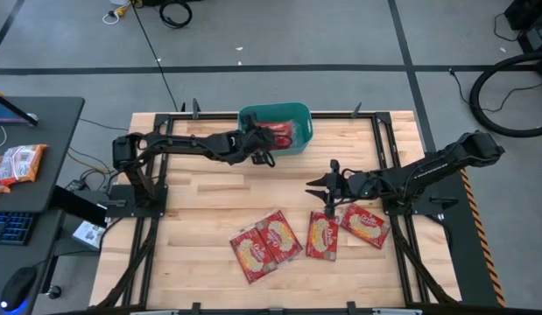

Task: Sort popcorn bags into baskets
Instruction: Put the red popcorn bag into the bin

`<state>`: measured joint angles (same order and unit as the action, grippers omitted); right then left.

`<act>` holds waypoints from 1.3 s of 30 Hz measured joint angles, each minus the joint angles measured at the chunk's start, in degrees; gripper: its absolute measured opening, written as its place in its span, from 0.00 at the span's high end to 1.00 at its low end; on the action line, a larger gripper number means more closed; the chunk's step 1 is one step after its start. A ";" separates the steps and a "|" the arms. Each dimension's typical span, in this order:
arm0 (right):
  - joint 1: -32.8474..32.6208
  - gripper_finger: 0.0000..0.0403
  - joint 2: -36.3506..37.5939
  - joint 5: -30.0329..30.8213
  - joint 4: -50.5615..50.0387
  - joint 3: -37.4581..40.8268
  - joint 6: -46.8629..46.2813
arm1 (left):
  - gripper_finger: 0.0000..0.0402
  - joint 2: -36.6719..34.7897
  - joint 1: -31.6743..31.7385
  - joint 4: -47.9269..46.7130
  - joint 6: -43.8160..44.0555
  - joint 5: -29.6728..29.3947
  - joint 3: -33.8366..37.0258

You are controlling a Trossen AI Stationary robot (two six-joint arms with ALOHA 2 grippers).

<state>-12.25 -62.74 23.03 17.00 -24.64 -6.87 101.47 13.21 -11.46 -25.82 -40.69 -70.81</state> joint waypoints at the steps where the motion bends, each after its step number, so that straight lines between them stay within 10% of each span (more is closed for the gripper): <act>1: 0.00 0.74 0.00 -0.02 0.09 0.00 0.37 | 0.86 0.00 -0.27 -0.14 0.92 0.04 0.00; 9: 0.04 0.74 0.00 0.00 1.32 -0.01 2.34 | 0.58 0.02 -1.07 -9.92 13.50 16.13 -5.74; 18: 0.04 0.74 0.18 2.70 3.08 0.00 8.18 | 0.58 -0.55 -7.26 -18.72 17.89 45.07 -14.79; 28: 2.84 0.74 0.31 3.68 8.77 -0.02 16.04 | 0.58 -0.44 -18.67 -28.18 24.72 44.27 -14.80; 39: 11.44 0.74 0.28 -9.67 14.27 -0.02 18.84 | 0.59 -0.20 -30.62 -31.80 40.35 39.78 -12.19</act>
<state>-0.81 -62.46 13.36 31.27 -24.67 11.97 101.27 -17.40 -43.26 14.53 -0.91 -82.99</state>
